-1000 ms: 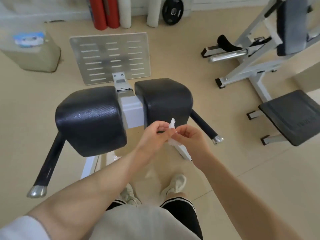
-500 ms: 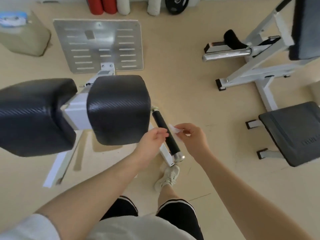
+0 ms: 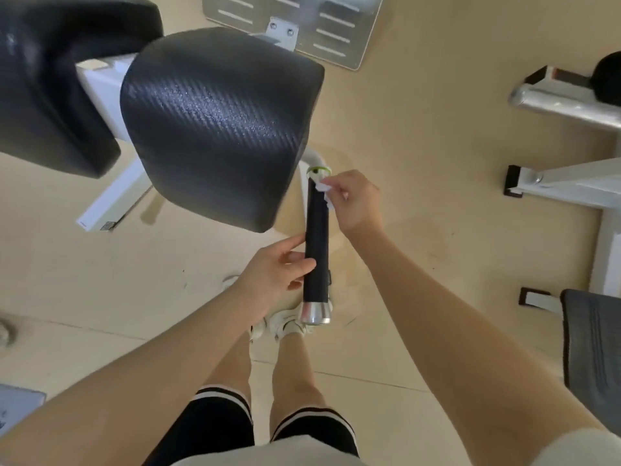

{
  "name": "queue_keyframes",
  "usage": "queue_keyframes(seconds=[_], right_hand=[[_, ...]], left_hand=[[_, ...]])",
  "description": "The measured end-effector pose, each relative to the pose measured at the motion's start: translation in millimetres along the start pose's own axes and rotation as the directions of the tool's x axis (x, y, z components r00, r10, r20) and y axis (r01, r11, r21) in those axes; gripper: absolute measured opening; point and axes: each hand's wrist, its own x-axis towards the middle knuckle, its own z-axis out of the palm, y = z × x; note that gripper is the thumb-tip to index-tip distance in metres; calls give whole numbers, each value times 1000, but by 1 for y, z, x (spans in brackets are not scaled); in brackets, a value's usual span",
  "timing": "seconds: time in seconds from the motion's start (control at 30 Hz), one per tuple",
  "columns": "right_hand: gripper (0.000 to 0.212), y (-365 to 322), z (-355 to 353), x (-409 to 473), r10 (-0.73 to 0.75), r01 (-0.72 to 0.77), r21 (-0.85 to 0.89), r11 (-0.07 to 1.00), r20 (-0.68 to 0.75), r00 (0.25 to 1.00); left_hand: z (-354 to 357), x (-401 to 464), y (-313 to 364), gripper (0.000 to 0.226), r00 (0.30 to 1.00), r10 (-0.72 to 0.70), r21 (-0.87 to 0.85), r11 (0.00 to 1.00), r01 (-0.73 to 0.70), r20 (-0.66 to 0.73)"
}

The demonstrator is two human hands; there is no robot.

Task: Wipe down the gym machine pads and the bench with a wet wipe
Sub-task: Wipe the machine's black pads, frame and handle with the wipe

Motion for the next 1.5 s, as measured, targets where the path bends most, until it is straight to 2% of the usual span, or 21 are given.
queue_keyframes(seconds=[0.1,0.23,0.33,0.5,0.63,0.73,0.8,0.87,0.93,1.03,1.07,1.1,1.13,1.17,1.2,1.23,1.27,1.33,1.4,1.43,1.5], right_hand=[[23,0,-11,-43,-196,198,-9,980,82,977],[18,-5,-34,-104,-189,176,70,982,286,939],[21,-11,-44,-111,-133,140,12,990,409,903],[22,-31,-35,-26,-142,170,-170,971,167,976],[30,-27,-5,24,-125,272,-472,838,318,940],[27,-39,0,14,-84,373,-608,701,449,890],[18,-46,2,-11,-181,501,-558,662,529,829],[19,-59,-4,-38,-205,706,-541,457,708,676],[27,-61,-11,-61,-52,738,-494,460,815,577],[28,-58,-26,-71,-34,579,-306,756,864,502],[25,-58,-34,-67,-44,411,-259,874,801,597],[22,-50,-40,-56,-45,214,-191,958,636,770],[21,-36,-44,-41,-22,73,-127,989,363,932],[21,-20,-45,-25,71,-57,-124,991,116,991],[20,-6,-44,-12,199,-201,-102,974,-36,979],[17,4,-38,-1,334,-335,-2,942,-81,939],[14,9,-27,7,460,-450,163,878,-28,887],[14,9,-2,12,606,-617,449,646,189,772],[13,9,16,5,605,-685,619,385,391,694],[15,11,19,-2,577,-689,656,307,447,683],[19,14,18,-21,512,-698,669,257,518,685]], left_hand=[[1,-2,4,40,1000,-22,-69,997,22,2],[-3,-4,9,51,994,-84,-73,993,89,66],[-9,-4,11,64,977,-156,-74,983,168,142],[-13,2,7,55,965,-205,-193,952,236,166],[-17,5,7,40,965,-220,-238,939,250,146],[-15,7,10,26,973,-228,-268,939,214,-20],[-16,6,13,22,972,-215,-313,933,175,-96],[-21,5,15,23,968,-205,-337,930,147,-143],[-26,2,14,25,962,-210,-348,927,141,-172],[-29,-1,13,26,966,-209,-326,934,150,-155],[-27,-2,12,26,974,-189,-283,948,147,-125],[-25,-3,11,29,984,-159,-214,967,139,-82],[-22,-4,8,33,992,-124,-134,984,119,-23],[-17,-5,4,36,996,-85,-61,994,87,34],[-13,-6,0,39,997,-45,-5,999,45,70],[-10,-7,-4,43,997,-1,38,999,-2,78],[-8,-6,-8,51,997,37,69,997,-42,69],[-10,-3,-10,65,994,87,112,989,-95,73],[-11,-2,-11,74,988,117,210,968,-136,100],[-11,-2,-11,77,985,136,275,948,-159,103],[-9,-2,-13,79,981,171,360,913,-192,90]])
